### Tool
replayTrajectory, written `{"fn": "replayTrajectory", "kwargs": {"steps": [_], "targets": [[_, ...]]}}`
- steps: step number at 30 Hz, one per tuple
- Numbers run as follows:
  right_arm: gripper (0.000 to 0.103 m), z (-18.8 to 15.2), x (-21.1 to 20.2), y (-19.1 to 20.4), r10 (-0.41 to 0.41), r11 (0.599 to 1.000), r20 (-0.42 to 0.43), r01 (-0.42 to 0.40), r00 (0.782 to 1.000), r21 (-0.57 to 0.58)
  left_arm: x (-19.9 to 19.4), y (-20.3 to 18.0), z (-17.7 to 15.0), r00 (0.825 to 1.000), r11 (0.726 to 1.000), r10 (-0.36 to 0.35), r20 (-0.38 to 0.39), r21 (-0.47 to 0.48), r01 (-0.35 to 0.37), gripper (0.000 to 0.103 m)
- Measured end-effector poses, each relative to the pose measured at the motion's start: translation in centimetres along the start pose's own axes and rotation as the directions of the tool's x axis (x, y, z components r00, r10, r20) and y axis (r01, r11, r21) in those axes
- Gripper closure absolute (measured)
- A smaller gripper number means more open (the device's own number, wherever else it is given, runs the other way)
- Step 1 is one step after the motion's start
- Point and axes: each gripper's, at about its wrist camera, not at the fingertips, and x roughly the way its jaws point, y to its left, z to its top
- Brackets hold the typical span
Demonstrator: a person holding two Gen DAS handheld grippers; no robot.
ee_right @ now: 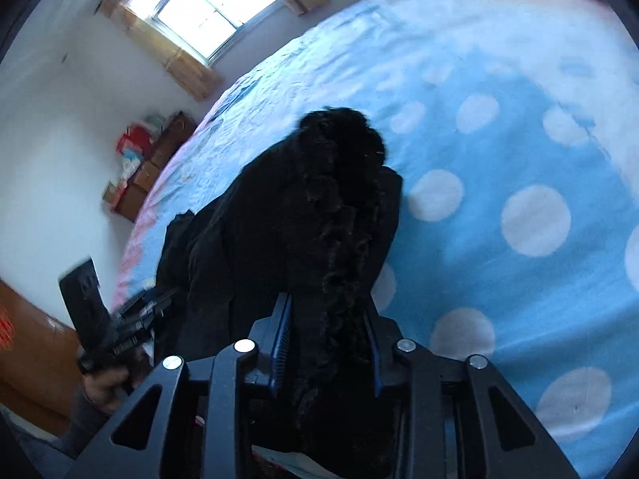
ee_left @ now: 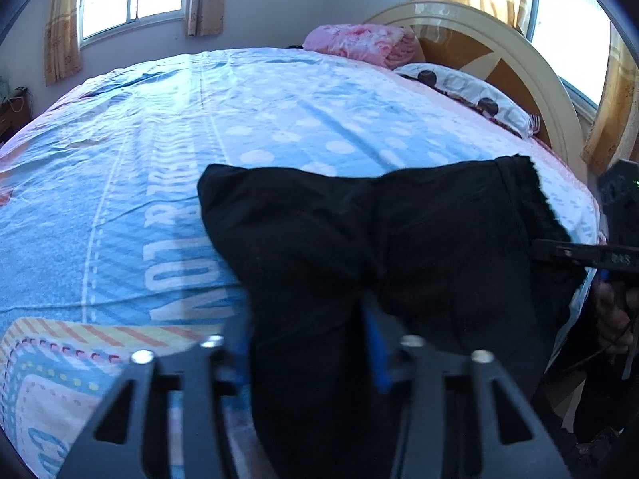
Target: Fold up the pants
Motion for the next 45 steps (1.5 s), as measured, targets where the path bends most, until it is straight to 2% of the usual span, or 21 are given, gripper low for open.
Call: {"fn": "replayTrajectory", "kwargs": {"steps": [4,6,9,15,19,24,27,30,36,41,45], "targets": [[0.076,0.1,-1.7,2.1,0.027,0.996,0.056,-0.022,0.998,-0.083,-0.1,0.5,0.0,1.000,0.999,-0.019,0.004,-0.045,0.019,0.069],[0.076,0.3,-0.5,0.9,-0.037,0.998,0.016,0.037,0.999,-0.053,-0.1,0.3,0.1,1.000,0.999,-0.019,0.005,-0.033,0.019,0.075],[0.077,0.2,0.0,-0.4,-0.011,1.000,0.009,0.011,1.000,0.018,-1.0,0.3,0.3,0.999,0.999,-0.032,0.022,-0.034,0.033,0.085],[0.078,2.0,-1.9,3.0,-0.012,0.995,0.047,0.016,0.999,-0.094,-2.5,1.1,1.0,0.997,0.997,-0.061,0.037,-0.047,0.063,0.088],[0.078,4.3,-0.8,4.5,-0.033,0.990,0.033,0.037,0.999,-0.138,-3.7,1.6,1.4,0.998,0.998,-0.036,0.059,-0.046,0.039,0.089],[0.078,7.2,1.5,6.8,-0.025,0.983,-0.018,0.022,1.000,-0.182,-5.1,3.9,2.2,0.997,0.999,0.041,0.060,-0.036,-0.039,0.090],[0.079,9.5,3.2,9.5,-0.021,0.970,-0.036,0.011,0.999,-0.244,-6.1,5.8,2.6,0.993,0.996,0.088,0.081,-0.040,-0.085,0.090],[0.079,11.9,5.6,12.8,-0.006,0.953,-0.057,-0.012,0.998,-0.303,-7.5,8.5,3.1,0.984,0.988,0.145,0.104,-0.060,-0.139,0.090],[0.079,15.8,11.7,20.8,0.041,0.899,-0.094,-0.078,0.995,-0.431,-10.4,14.8,3.4,0.949,0.955,0.284,0.137,-0.129,-0.267,0.090],[0.079,17.0,16.2,26.4,0.072,0.853,-0.127,-0.127,0.989,-0.506,-12.5,19.6,2.6,0.912,0.914,0.385,0.139,-0.194,-0.356,0.090],[0.079,17.2,19.7,29.9,0.099,0.830,-0.158,-0.169,0.982,-0.531,-13.0,22.1,1.8,0.894,0.887,0.433,0.119,-0.235,-0.398,0.090]]}}
